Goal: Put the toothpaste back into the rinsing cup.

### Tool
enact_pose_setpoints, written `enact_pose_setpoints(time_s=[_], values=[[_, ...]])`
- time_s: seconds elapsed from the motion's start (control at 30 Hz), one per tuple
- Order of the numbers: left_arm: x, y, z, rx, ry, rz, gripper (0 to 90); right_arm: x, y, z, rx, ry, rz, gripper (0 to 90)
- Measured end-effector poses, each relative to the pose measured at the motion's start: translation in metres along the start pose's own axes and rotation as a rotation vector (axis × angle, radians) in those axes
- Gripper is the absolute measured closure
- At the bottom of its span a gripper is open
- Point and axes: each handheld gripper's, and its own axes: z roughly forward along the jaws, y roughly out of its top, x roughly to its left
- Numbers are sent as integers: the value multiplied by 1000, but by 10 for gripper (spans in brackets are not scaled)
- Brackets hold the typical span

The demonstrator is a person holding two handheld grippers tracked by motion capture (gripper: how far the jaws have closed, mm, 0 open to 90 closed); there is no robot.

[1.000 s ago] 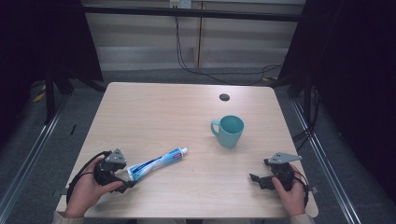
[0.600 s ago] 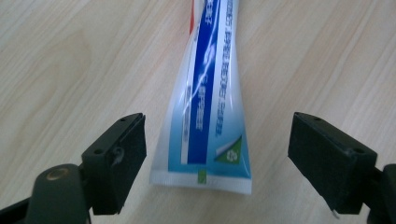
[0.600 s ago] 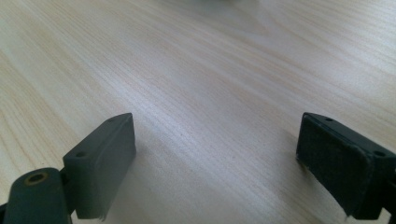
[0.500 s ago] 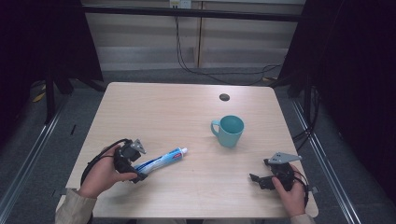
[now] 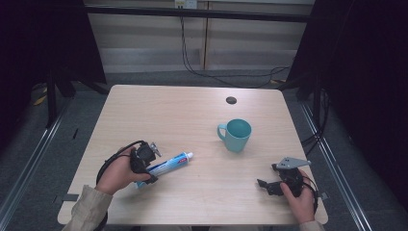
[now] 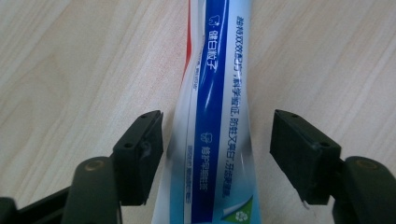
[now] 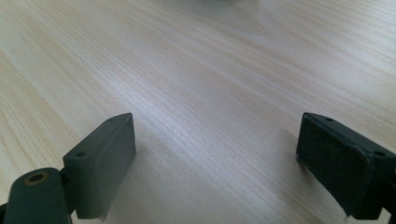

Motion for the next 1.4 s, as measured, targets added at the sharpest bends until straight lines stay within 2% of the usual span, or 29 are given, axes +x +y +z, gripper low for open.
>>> enact_pose_setpoints(time_s=[0.17,0.33,0.37,0.4,0.63,0.73,0.83,0.87,0.97,1.13,1.17,1.23,1.33,1.4], values=[[-1,2,4,12,7,6,388,0,0,0,0,0,0,114],[-1,3,6,28,5,-10,423,0,0,0,1,0,1,114],[1,4,8,45,9,2,429,0,0,0,0,0,0,114],[0,4,10,53,9,-6,433,0,0,0,0,0,1,114],[2,5,11,57,5,-24,473,0,0,0,0,0,1,114],[2,6,11,61,6,-17,483,0,0,0,0,0,0,114],[0,8,11,83,8,-29,521,0,0,0,0,0,0,114],[-1,11,10,110,4,-25,542,0,0,0,0,-1,-1,114],[-2,14,10,130,14,-38,632,0,0,0,0,0,-1,114],[-4,14,6,123,15,-42,702,0,0,0,0,0,1,114],[-5,14,5,116,8,-51,709,0,0,0,0,0,0,114],[-6,13,3,111,3,-40,717,0,0,0,0,0,0,114],[-8,12,3,97,-13,-60,724,0,0,0,0,0,0,114],[-8,13,1,99,-10,-49,727,0,0,0,0,0,0,114]])
